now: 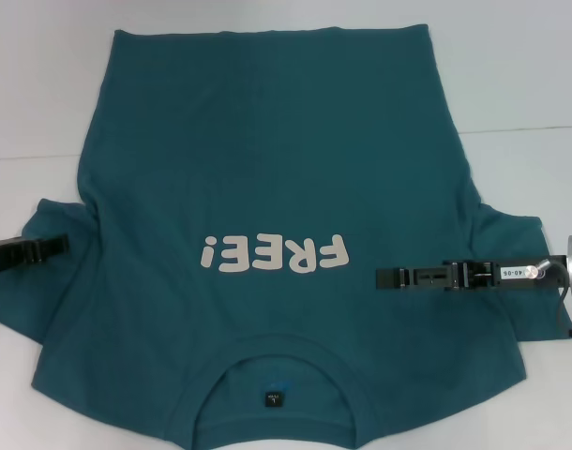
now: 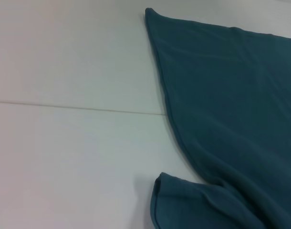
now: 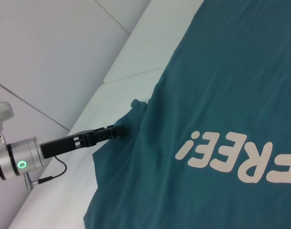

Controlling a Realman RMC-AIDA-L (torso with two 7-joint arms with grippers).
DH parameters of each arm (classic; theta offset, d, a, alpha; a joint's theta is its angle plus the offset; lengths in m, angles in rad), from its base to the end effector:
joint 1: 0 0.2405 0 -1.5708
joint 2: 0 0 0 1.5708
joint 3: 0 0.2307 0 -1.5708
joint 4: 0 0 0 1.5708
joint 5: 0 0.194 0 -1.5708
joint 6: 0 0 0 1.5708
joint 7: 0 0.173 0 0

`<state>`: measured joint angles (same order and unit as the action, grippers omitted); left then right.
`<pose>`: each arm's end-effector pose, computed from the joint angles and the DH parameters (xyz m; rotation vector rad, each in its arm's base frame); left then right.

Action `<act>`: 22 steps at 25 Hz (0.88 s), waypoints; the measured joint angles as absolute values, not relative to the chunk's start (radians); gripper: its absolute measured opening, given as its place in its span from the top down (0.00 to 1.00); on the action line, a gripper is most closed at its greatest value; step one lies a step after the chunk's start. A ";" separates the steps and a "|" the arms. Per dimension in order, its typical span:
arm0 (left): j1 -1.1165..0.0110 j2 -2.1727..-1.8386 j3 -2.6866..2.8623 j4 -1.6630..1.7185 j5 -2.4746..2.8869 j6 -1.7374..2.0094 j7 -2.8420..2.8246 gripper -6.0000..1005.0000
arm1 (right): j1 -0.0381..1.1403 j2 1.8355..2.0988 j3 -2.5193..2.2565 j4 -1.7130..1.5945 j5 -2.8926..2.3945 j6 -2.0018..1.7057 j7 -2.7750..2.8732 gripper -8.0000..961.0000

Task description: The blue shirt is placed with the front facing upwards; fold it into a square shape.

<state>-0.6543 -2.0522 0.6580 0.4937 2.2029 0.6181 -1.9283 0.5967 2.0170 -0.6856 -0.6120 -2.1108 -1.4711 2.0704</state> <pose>-0.3237 0.4110 0.0150 -1.8522 -1.2380 -0.2520 0.2376 0.3370 -0.0058 -2.4734 1.5371 0.6136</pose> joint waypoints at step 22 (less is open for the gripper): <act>-0.669 -2.050 0.658 0.498 2.205 0.615 -1.959 0.36 | 0.595 2.012 -0.686 -0.612 -2.107 -1.472 2.071 0.04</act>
<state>-0.6688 -2.0501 0.6581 0.4981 2.2049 0.6154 -1.9589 0.5951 2.0124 -0.6857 -0.6117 -2.1070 -1.4719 2.0710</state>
